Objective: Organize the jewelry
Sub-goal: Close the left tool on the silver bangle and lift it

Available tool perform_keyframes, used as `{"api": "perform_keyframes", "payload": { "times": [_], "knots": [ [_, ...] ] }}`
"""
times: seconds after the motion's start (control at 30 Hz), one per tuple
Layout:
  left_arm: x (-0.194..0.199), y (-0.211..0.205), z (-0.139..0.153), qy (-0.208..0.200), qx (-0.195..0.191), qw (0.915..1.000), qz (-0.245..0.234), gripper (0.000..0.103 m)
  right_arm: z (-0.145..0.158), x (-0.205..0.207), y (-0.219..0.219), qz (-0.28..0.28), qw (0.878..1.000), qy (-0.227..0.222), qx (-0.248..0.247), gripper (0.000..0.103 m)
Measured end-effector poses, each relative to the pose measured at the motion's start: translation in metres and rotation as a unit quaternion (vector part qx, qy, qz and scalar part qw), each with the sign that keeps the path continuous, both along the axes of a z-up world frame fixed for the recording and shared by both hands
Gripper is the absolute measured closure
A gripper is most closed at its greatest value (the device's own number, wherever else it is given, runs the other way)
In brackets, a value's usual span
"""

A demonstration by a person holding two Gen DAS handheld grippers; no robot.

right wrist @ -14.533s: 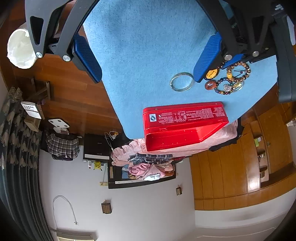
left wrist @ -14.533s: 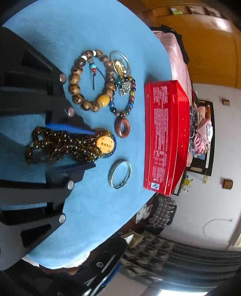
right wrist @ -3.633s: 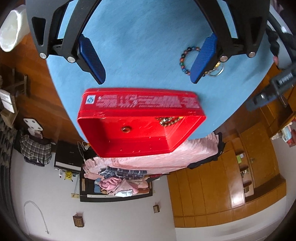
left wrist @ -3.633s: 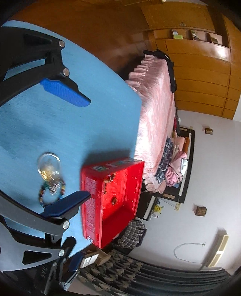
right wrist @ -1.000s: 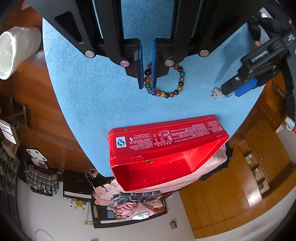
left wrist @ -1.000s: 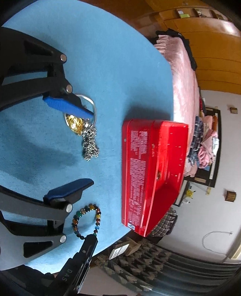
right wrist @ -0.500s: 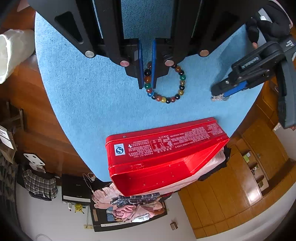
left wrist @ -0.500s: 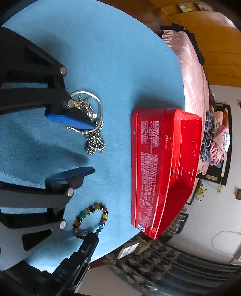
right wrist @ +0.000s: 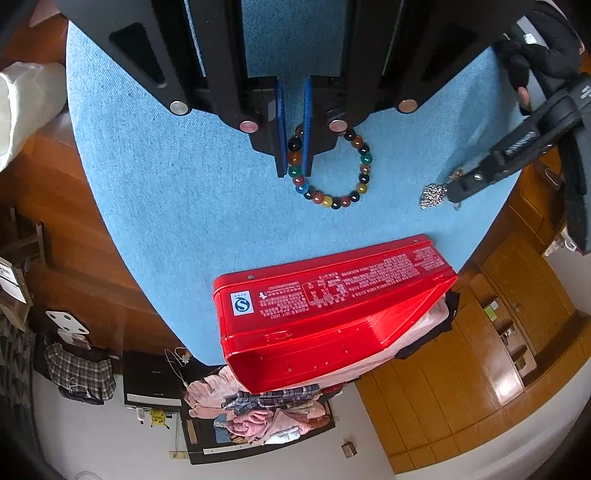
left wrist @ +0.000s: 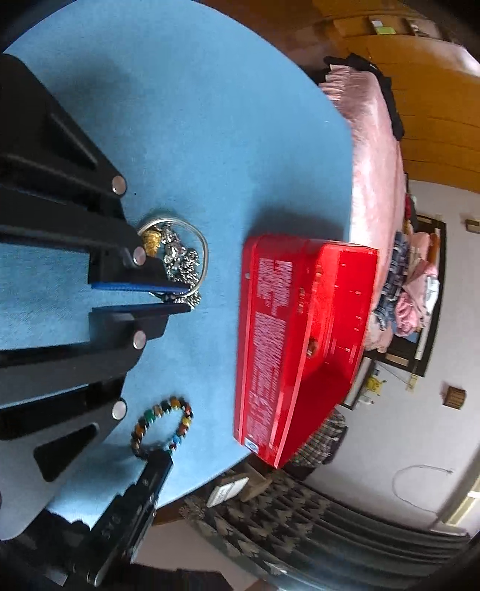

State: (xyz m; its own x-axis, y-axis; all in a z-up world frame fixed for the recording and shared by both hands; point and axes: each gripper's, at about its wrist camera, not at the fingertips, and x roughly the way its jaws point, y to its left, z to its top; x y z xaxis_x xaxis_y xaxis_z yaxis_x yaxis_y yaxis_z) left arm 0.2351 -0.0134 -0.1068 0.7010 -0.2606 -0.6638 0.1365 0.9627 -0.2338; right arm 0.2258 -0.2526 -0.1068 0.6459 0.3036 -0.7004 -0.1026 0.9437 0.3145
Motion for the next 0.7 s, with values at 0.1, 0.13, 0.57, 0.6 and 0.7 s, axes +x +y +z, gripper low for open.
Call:
{"api": "perform_keyframes", "payload": {
  "times": [0.1, 0.13, 0.57, 0.6, 0.7],
  "knots": [
    [-0.006, 0.001, 0.006, -0.011, -0.008, 0.9999, -0.001, 0.099, 0.0, -0.001, 0.0, 0.0, 1.0, -0.001, -0.001, 0.095],
    [-0.008, 0.002, 0.008, -0.013, -0.014, 0.9998, -0.003, 0.099, -0.001, -0.001, -0.001, 0.0, 1.0, -0.001, -0.001, 0.095],
    [-0.035, 0.012, 0.004, -0.012, 0.003, 0.9999, 0.001, 0.099, 0.001, -0.003, 0.001, 0.003, 1.0, 0.0, -0.005, 0.095],
    [-0.035, 0.013, 0.001, -0.008, 0.003, 1.0, 0.002, 0.099, 0.001, -0.003, 0.001, 0.004, 1.0, 0.0, -0.005, 0.095],
    [-0.037, 0.017, -0.005, -0.001, 0.004, 1.0, 0.002, 0.099, 0.002, -0.004, 0.002, 0.006, 1.0, -0.001, -0.005, 0.095]
  ]
}}
